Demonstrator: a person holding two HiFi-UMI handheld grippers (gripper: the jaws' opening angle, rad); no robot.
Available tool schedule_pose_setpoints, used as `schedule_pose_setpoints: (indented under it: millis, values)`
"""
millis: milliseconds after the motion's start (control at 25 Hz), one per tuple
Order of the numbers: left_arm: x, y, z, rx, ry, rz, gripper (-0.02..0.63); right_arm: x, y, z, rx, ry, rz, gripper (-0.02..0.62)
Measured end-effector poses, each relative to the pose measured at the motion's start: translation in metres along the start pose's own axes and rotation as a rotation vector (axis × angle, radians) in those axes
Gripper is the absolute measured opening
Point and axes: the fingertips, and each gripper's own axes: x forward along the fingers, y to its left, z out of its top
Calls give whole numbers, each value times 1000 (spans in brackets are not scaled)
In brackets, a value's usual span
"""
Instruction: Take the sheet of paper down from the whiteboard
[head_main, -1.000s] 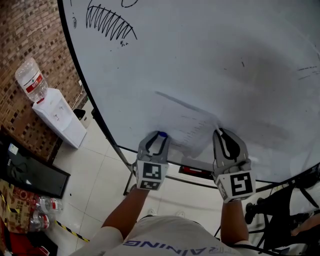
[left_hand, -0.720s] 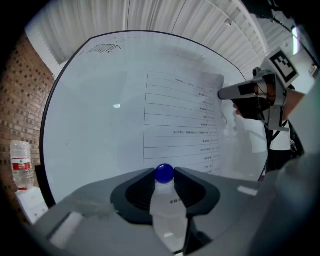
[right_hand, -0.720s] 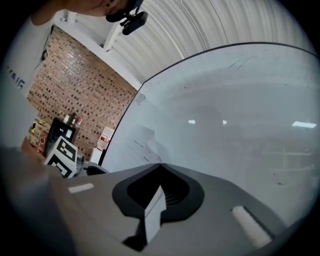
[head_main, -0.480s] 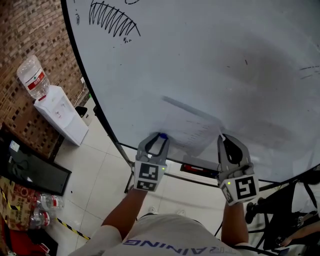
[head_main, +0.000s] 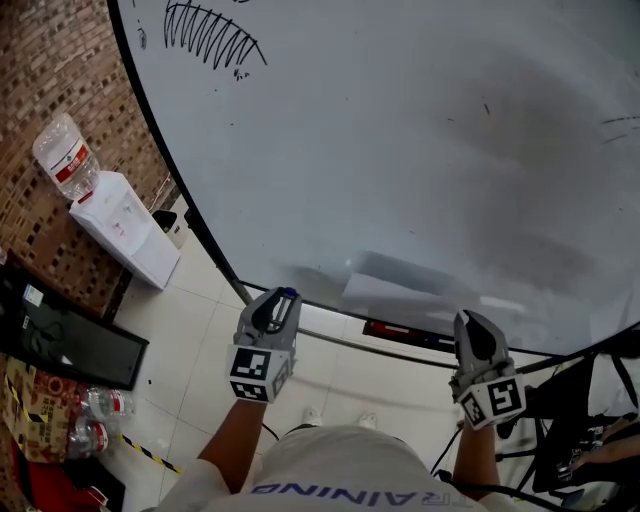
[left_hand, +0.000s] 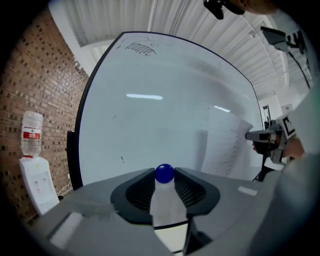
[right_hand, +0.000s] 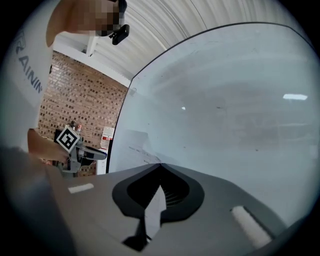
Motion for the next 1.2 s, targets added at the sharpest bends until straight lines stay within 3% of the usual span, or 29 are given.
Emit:
schedule_pose_setpoints:
  millis: [320,560,960,1200]
  values:
    - [-12,-3,13,-9,-38,-24,129,-26,-6,-19,19,5,-38,8]
    - [-8,-19,8,85,-24,-34,129,-29,-4,-16,7,-2,-24,8]
    - [-5,-26,20,63,-57,-44,129,-30,-7,-14,1,-1,-18,8]
    - [-8,-33,11,44,-8,-55,129,-33,-6,-16,3,9,-13,8]
